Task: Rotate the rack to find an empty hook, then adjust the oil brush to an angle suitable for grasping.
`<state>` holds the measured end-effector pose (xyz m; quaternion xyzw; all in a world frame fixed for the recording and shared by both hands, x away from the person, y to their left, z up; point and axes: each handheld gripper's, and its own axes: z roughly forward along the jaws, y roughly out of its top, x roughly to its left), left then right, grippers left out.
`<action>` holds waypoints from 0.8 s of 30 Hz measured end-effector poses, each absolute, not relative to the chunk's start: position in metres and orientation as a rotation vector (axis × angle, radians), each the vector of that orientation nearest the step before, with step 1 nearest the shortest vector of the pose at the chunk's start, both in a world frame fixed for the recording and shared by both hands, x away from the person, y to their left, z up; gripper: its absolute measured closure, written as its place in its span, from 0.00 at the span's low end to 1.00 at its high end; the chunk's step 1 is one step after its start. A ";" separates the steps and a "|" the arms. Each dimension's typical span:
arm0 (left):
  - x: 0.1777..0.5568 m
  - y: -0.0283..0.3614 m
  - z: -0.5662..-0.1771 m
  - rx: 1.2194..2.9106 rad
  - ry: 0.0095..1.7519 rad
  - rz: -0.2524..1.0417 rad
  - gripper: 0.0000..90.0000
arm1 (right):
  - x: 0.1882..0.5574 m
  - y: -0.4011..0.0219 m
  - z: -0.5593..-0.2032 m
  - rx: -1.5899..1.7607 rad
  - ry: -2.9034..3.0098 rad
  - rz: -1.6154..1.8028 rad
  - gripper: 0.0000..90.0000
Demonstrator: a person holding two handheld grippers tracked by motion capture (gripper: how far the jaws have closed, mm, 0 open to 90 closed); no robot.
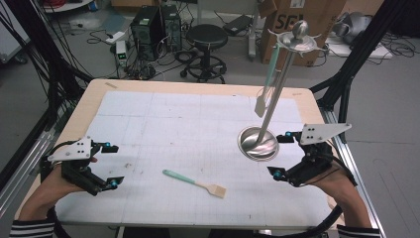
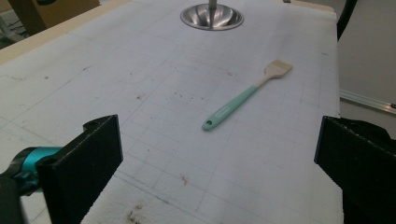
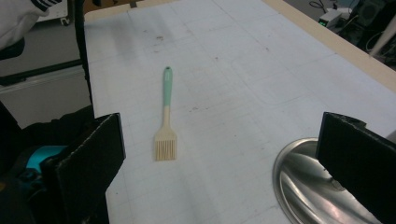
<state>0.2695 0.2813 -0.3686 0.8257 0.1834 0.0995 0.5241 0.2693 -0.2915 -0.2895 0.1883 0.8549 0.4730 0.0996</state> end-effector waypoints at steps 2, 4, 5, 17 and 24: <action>0.269 0.282 -0.367 1.974 0.439 0.244 0.02 | 0.267 -0.288 -0.293 0.551 2.528 1.402 0.00; 0.268 0.283 -0.367 1.969 0.434 0.243 0.02 | 0.265 -0.284 -0.296 0.552 2.517 1.401 0.00; 0.268 0.283 -0.366 1.965 0.433 0.244 0.02 | 0.264 -0.282 -0.298 0.548 2.516 1.404 0.00; 0.270 0.282 -0.371 1.971 0.436 0.242 0.02 | 0.263 -0.247 -0.313 0.505 2.578 1.376 0.00; 0.266 0.281 -0.368 1.957 0.420 0.239 0.02 | 0.268 -0.223 -0.322 0.492 2.673 1.342 0.08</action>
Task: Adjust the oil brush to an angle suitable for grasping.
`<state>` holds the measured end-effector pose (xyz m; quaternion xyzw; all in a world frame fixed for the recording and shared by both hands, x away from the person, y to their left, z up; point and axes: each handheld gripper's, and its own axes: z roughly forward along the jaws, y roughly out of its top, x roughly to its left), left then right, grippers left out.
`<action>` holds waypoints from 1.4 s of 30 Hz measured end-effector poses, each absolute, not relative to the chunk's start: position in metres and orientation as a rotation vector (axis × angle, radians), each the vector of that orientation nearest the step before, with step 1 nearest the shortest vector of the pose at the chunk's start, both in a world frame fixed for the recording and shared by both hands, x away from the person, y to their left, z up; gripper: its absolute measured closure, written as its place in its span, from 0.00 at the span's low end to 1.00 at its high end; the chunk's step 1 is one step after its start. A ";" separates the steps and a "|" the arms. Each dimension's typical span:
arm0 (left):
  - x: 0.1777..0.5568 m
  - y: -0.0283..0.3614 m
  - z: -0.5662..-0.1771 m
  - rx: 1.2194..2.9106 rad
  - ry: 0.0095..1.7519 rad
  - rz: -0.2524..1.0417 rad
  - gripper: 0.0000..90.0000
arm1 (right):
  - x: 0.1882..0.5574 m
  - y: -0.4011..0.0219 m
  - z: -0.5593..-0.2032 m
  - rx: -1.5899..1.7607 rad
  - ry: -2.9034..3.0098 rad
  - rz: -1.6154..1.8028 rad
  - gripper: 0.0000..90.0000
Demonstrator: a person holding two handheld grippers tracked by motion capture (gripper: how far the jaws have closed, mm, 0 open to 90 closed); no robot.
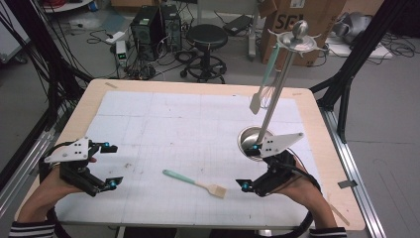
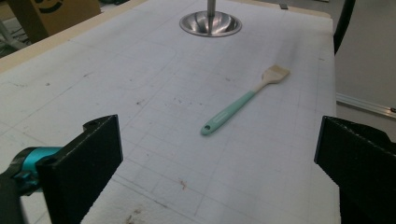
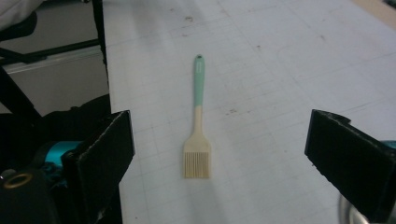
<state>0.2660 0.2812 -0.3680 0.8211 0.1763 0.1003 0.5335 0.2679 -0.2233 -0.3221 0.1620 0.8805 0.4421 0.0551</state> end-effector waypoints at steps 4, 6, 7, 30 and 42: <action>0.264 0.278 -0.368 1.964 0.406 0.232 0.02 | 0.270 -0.216 -0.324 0.485 2.734 1.336 0.27; 0.265 0.278 -0.369 1.969 0.404 0.231 0.02 | 0.271 -0.212 -0.325 0.478 2.764 1.335 0.34; 0.266 0.278 -0.369 1.969 0.404 0.230 0.02 | 0.272 -0.211 -0.325 0.483 2.769 1.336 0.38; 0.267 0.282 -0.366 1.952 0.408 0.239 0.02 | 0.292 -0.144 -0.353 0.301 2.970 1.129 0.99; 0.268 0.281 -0.367 1.955 0.410 0.240 0.02 | 0.298 -0.122 -0.372 0.264 3.066 1.018 0.99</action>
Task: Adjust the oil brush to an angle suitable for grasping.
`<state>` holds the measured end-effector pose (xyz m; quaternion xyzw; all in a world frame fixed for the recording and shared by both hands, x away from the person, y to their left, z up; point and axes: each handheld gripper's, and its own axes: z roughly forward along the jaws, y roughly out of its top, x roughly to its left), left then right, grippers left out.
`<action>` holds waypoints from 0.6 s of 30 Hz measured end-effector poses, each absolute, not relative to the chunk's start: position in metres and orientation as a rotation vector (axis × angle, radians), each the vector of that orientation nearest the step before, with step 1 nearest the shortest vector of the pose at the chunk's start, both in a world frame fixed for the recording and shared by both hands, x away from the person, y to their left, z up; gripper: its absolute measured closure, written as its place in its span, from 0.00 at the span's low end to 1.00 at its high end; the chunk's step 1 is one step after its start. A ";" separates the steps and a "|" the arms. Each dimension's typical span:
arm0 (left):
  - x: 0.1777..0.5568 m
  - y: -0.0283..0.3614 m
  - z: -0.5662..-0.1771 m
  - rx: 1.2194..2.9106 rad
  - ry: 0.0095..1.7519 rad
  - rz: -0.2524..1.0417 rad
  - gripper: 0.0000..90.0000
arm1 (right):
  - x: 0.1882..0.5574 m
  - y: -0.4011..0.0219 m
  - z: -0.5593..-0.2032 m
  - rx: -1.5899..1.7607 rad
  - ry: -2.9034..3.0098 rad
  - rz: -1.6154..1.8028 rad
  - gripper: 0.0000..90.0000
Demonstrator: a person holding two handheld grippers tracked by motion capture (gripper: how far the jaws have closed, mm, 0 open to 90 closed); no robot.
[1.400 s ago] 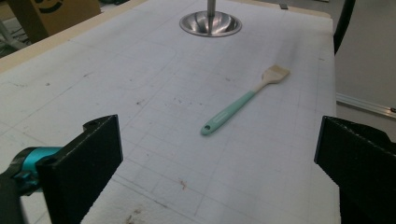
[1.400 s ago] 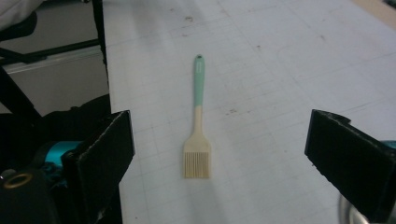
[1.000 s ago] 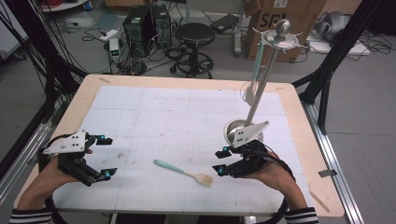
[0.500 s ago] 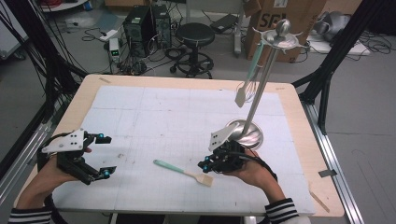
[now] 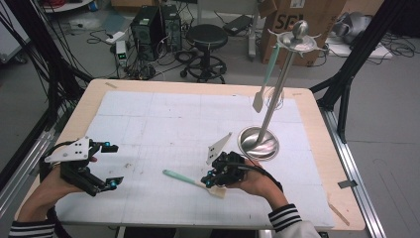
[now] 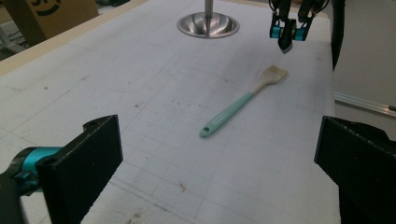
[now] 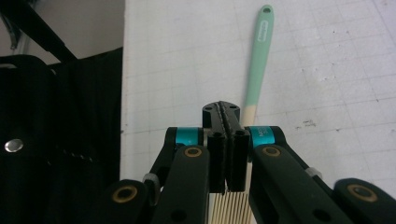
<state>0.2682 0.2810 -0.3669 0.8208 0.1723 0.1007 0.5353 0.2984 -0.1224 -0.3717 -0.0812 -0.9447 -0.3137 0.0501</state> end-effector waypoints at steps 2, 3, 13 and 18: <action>0.268 0.281 -0.367 1.957 0.413 0.241 0.02 | 0.300 -0.118 -0.375 -0.239 -2.890 -0.933 0.99; 0.269 0.280 -0.367 1.960 0.411 0.243 0.02 | 0.300 -0.116 -0.378 -0.235 -2.889 -0.928 0.99; 0.267 0.281 -0.367 1.961 0.404 0.245 0.02 | 0.303 -0.102 -0.396 -0.217 -2.908 -0.820 0.99; 0.267 0.280 -0.367 1.958 0.406 0.244 0.02 | 0.304 -0.100 -0.400 -0.212 -2.919 -0.788 0.99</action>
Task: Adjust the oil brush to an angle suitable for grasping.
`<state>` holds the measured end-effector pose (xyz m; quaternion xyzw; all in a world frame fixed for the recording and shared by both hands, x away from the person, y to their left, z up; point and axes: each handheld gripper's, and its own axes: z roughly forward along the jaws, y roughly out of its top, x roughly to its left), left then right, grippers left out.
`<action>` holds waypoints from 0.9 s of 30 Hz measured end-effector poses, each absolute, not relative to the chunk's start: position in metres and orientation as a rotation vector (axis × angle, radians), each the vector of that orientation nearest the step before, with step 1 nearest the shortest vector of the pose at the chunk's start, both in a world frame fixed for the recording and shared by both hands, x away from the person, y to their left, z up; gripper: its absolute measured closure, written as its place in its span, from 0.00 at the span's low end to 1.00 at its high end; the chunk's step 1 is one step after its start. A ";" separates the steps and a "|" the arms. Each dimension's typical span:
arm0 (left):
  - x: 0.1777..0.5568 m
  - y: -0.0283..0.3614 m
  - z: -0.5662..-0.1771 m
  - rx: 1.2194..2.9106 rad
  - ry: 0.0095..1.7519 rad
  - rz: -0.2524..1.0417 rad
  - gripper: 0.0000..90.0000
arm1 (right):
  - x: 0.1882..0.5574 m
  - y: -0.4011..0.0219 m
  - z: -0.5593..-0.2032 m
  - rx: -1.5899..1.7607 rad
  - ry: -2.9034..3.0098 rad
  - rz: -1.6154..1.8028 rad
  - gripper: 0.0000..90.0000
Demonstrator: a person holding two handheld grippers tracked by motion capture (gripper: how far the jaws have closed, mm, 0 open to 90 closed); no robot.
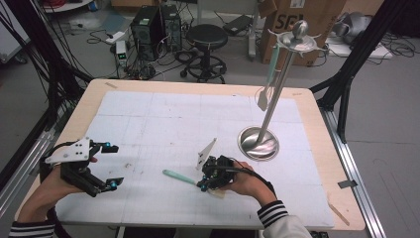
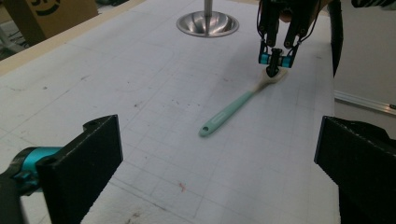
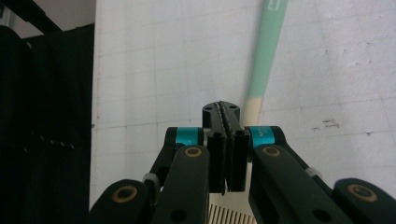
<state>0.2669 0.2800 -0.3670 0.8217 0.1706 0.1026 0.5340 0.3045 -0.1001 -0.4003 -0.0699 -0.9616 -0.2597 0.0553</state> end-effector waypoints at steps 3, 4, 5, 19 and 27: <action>0.267 0.280 -0.367 1.958 0.403 0.246 0.02 | 0.304 -0.098 -0.403 -0.216 -2.934 -0.754 0.99; 0.267 0.279 -0.367 1.960 0.402 0.245 0.02 | 0.304 -0.097 -0.405 -0.216 -2.933 -0.757 0.99; 0.267 0.279 -0.367 1.961 0.400 0.244 0.02 | 0.303 -0.097 -0.405 -0.225 -2.934 -0.744 0.99; 0.267 0.278 -0.368 1.967 0.402 0.241 0.02 | 0.307 -0.102 -0.414 -0.237 -2.943 -0.709 0.99; 0.267 0.278 -0.368 1.964 0.400 0.238 0.02 | 0.305 -0.104 -0.412 -0.246 -2.955 -0.687 0.99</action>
